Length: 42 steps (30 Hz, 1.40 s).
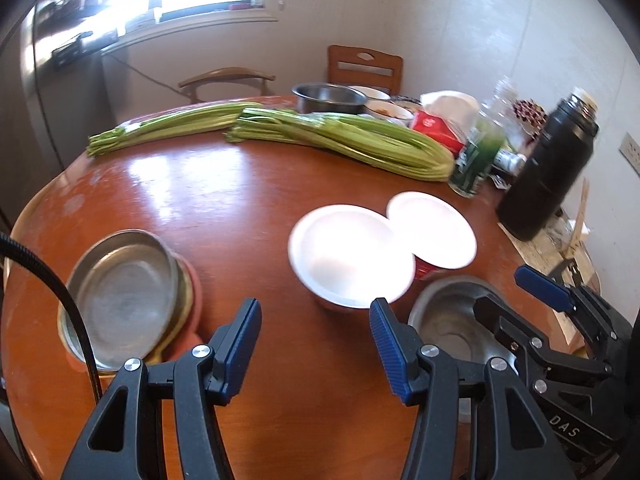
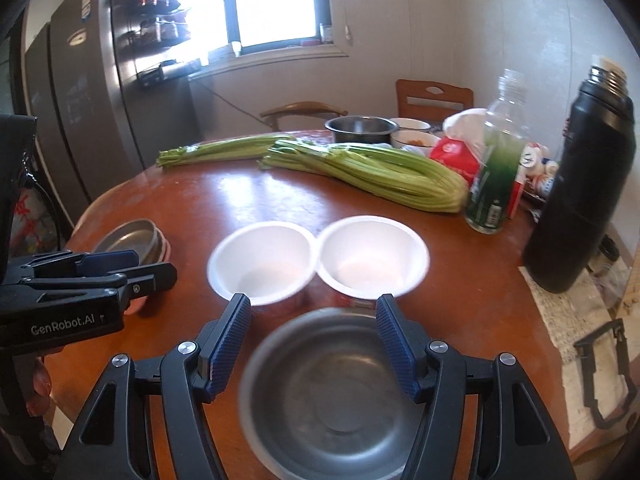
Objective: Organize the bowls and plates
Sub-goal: 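Move the left gripper to the rim of the large steel bowl, then close the left gripper on the steel bowl rim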
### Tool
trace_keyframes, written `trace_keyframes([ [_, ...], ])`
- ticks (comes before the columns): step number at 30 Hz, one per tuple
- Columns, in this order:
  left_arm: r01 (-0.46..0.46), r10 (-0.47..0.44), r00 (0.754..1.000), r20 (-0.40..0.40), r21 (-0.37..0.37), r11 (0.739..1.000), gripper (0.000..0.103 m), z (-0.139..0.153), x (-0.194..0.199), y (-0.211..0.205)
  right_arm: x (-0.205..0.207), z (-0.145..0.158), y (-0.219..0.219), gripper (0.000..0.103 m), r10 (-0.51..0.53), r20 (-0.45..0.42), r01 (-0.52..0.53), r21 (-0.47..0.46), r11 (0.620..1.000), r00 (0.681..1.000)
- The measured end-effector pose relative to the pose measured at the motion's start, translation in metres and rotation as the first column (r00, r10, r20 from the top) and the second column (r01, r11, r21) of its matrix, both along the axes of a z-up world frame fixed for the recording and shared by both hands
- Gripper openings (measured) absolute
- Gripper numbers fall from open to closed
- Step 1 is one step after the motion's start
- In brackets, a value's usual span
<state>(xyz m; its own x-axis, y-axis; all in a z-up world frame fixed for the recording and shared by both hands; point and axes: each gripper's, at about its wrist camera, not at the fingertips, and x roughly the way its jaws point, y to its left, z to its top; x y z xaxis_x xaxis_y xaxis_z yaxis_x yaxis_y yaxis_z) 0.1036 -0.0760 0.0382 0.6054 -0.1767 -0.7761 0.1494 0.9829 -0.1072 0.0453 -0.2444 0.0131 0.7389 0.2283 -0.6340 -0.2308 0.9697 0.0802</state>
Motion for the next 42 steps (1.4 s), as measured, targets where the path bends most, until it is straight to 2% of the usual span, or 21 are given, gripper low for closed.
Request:
trace_keyframes([
  [7, 0.072, -0.072, 0.997, -0.036, -0.002, 0.997, 0.056, -0.014, -0.001, -0.031, 0.0, -0.011, -0.03, 0.067, -0.052, -0.032, 0.051, -0.013, 0.999, 0.998],
  [15, 0.098, -0.1, 0.994, -0.053, -0.035, 0.995, 0.056, -0.025, 0.001, -0.046, -0.003, -0.024, -0.048, 0.067, -0.077, -0.077, 0.073, -0.058, 0.996, 0.994],
  [24, 0.145, -0.149, 0.984, -0.098, -0.04, 0.989, 0.056, -0.043, -0.002, -0.064, -0.008, -0.05, -0.065, 0.067, -0.109, -0.151, 0.101, -0.057, 0.993, 0.983],
  [31, 0.169, -0.177, 0.975, -0.136, -0.068, 0.983, 0.056, -0.058, 0.0, -0.075, -0.011, -0.06, -0.065, 0.067, -0.095, -0.183, 0.087, -0.047, 0.995, 0.978],
  [40, 0.18, -0.189, 0.971, -0.146, -0.075, 0.981, 0.056, -0.064, 0.003, -0.08, -0.006, -0.069, -0.061, 0.067, -0.069, -0.202, 0.06, -0.05, 0.997, 0.977],
  [42, 0.191, -0.202, 0.968, -0.151, -0.078, 0.978, 0.055, -0.065, 0.003, -0.082, -0.007, -0.07, -0.059, 0.064, -0.055, -0.204, 0.047, -0.042, 0.998, 0.977],
])
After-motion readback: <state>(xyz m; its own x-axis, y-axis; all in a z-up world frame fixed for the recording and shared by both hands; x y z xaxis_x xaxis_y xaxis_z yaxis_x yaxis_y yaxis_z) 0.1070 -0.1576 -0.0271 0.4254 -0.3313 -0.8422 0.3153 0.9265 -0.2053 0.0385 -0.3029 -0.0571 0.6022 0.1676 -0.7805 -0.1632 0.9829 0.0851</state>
